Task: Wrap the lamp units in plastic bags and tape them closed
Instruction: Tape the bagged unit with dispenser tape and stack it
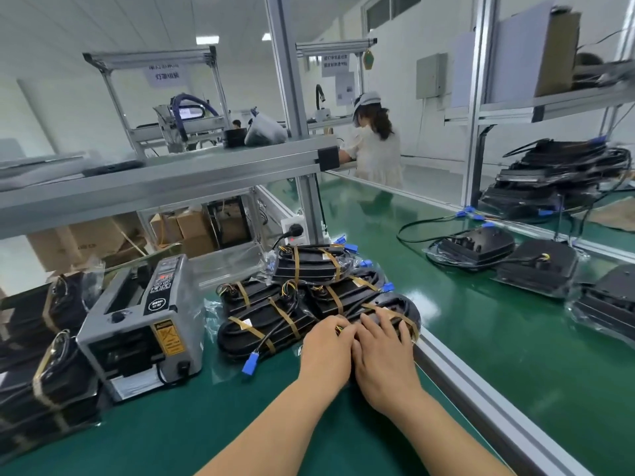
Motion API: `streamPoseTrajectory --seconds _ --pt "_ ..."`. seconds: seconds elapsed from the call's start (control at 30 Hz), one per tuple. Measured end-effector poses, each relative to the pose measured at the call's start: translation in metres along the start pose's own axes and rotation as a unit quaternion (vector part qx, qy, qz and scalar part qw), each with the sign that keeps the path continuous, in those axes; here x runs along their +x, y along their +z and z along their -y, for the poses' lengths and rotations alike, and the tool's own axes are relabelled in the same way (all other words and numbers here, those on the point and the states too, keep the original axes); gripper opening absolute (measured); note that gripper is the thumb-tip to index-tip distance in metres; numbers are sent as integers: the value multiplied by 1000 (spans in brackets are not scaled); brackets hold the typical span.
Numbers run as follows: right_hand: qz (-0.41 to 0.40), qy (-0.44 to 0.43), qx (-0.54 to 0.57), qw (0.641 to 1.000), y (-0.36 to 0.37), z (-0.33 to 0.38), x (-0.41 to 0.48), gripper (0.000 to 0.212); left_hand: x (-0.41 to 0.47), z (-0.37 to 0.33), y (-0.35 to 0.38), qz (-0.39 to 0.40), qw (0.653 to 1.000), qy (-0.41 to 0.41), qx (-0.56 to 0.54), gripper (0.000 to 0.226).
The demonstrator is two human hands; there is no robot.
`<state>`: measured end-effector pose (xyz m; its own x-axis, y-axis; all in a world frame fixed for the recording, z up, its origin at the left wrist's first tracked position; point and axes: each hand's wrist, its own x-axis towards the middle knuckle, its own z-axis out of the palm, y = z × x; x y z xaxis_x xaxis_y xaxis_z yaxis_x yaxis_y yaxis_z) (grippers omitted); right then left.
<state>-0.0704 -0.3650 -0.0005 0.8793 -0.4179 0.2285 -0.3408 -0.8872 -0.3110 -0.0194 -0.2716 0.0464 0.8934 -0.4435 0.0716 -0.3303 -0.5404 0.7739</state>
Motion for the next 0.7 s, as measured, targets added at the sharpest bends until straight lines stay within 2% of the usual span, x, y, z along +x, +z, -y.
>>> streamPoseTrajectory --seconds 0.2,0.27,0.33,0.43,0.5,0.57,0.6,0.67,0.7 --pt "-24 -7 41 999 -7 7 -8 48 -15 15 -5 -34 998 6 -52 12" --pt "-83 -19 85 993 -12 13 -14 43 -21 23 -8 -48 996 -5 -78 16" --pt "-186 -21 147 971 -20 17 -22 43 -27 32 -12 -56 992 -19 -110 18" --pt "-324 23 200 925 -26 21 -30 77 -35 46 -20 -60 983 -51 -163 17" --pt "-324 91 288 897 -33 25 -31 104 -41 55 -26 -68 971 -71 -217 20" --pt "-243 167 450 843 -40 35 -30 119 -48 65 -33 -74 958 -88 -264 22" --pt "-182 186 554 791 -42 42 -29 120 -53 70 -37 -79 950 -96 -285 23" --pt "-64 160 718 674 -39 54 -28 108 -63 79 -45 -92 935 -110 -324 24" --pt "-19 141 752 644 -35 59 -28 99 -68 84 -49 -104 928 -116 -338 26"
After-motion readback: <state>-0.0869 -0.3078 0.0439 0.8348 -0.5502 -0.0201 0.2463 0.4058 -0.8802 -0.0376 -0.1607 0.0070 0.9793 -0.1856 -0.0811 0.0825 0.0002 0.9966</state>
